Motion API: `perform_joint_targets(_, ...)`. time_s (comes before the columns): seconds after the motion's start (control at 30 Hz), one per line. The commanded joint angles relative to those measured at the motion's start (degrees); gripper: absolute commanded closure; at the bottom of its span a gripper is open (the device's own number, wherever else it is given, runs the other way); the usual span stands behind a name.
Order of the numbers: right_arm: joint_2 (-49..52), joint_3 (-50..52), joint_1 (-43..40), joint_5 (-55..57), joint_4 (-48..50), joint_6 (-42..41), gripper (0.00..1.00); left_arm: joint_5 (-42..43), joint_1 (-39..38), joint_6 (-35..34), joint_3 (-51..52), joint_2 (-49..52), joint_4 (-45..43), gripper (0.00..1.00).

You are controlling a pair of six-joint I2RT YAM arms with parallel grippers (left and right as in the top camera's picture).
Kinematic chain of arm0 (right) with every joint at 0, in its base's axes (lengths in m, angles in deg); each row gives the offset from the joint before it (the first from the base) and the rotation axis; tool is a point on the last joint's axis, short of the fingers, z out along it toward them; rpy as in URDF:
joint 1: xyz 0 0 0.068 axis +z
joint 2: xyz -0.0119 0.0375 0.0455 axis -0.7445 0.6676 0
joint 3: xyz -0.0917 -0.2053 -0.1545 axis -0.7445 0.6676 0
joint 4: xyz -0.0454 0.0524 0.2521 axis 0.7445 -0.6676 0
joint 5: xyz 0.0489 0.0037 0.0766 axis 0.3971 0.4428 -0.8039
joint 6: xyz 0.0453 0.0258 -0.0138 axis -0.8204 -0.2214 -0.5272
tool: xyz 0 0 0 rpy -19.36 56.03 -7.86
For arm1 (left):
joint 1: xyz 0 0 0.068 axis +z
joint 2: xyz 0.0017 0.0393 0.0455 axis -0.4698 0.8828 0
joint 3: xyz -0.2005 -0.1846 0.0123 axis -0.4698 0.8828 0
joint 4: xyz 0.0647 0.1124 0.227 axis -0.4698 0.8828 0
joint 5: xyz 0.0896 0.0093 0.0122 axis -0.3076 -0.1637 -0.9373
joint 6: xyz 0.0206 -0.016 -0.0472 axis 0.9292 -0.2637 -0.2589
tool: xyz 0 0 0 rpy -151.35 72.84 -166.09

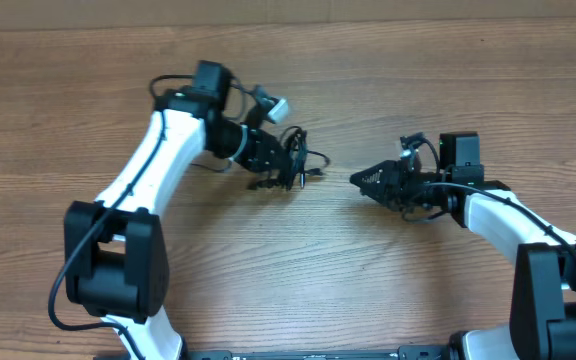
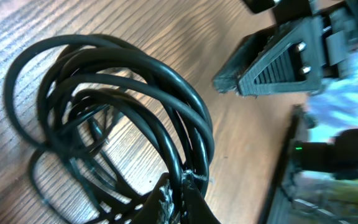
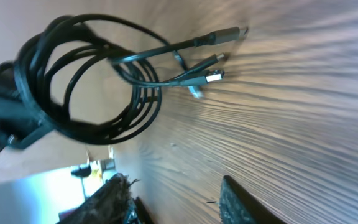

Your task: Untangle cables

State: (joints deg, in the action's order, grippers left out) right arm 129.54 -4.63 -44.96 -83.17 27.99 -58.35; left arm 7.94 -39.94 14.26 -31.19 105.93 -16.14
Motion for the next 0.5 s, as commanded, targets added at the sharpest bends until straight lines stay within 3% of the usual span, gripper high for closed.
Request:
perform_joint_targets(0.0, 0.3, 0.1, 3.1, -3.7, 2.4, 1.9, 0.43, 12.8, 2.6, 7.5, -0.2, 2.8, 1.1, 0.96)
perform_joint_targets(0.1, 0.3, 0.1, 6.1, -3.6, 5.4, 1.9, 0.37, 17.2, 4.1, 9.9, -0.2, 5.7, 2.2, 0.96)
perform_joint_targets(0.3, 0.3, 0.1, 10.4, 1.6, 11.3, 1.6, 0.59, 25.0, 4.8, 17.4, -0.2, 11.1, 5.5, 0.96)
perform_joint_targets(0.47, 0.3, 0.1, 11.8, 4.5, 14.1, 1.6, 0.63, 26.6, 4.8, 18.0, -0.2, 11.8, 5.9, 0.96)
